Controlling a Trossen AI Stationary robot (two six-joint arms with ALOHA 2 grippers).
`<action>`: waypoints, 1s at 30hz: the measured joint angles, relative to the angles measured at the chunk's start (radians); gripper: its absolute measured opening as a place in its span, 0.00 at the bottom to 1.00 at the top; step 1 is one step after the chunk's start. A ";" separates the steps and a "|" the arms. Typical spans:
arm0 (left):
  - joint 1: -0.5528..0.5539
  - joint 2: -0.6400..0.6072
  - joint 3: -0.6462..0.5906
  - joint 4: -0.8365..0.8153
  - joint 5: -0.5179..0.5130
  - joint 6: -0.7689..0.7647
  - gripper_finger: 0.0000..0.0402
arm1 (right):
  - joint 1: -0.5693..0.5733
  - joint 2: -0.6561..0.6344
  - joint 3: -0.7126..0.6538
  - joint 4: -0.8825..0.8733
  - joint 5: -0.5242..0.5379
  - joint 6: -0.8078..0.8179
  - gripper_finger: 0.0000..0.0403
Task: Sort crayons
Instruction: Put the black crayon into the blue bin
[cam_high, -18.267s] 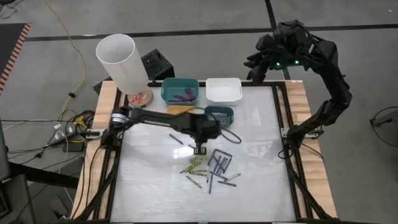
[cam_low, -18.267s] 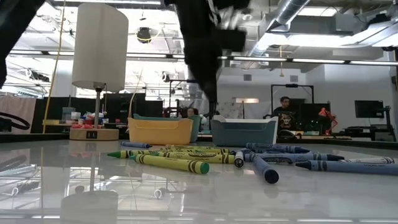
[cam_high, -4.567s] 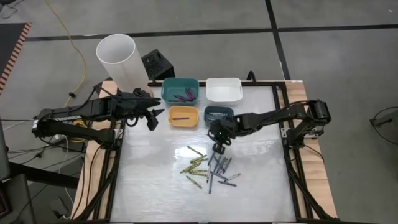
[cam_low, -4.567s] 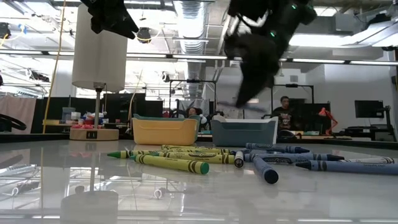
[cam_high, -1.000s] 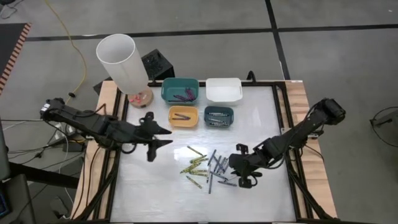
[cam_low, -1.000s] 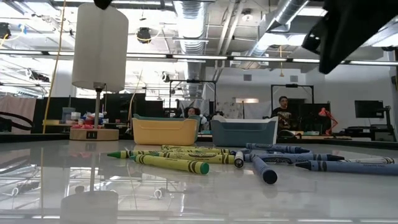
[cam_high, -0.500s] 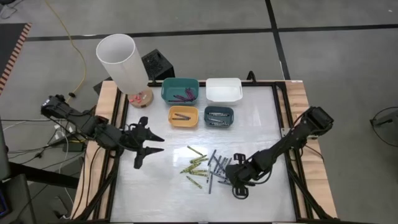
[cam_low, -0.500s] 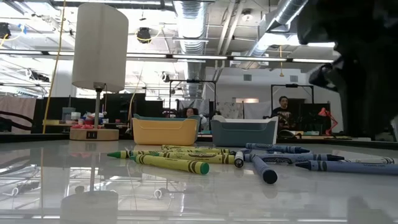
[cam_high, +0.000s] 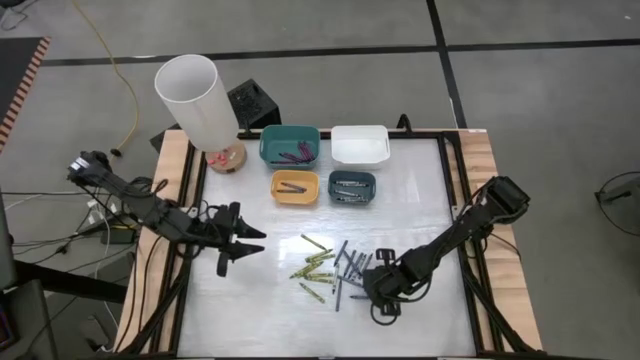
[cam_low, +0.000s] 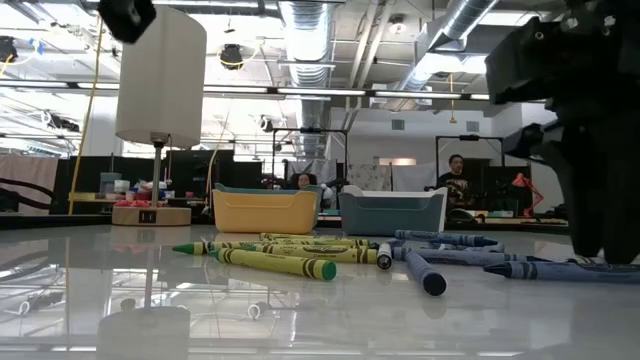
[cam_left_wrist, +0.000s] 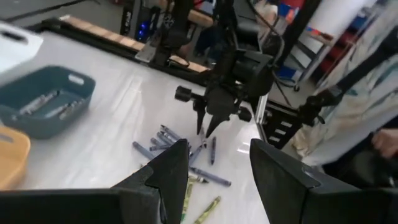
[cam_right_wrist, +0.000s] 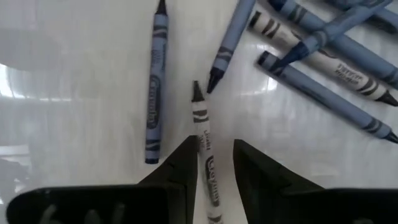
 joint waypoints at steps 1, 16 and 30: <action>0.000 -0.002 -0.020 0.014 -0.004 -0.018 0.40 | 0.000 0.004 0.000 -0.004 0.002 -0.002 0.29; 0.000 -0.002 -0.071 0.038 -0.005 -0.103 0.40 | 0.005 0.062 0.005 -0.023 -0.011 0.021 0.12; 0.000 -0.012 -0.071 0.050 -0.005 -0.181 0.40 | -0.004 0.065 0.043 -0.052 -0.012 0.227 0.01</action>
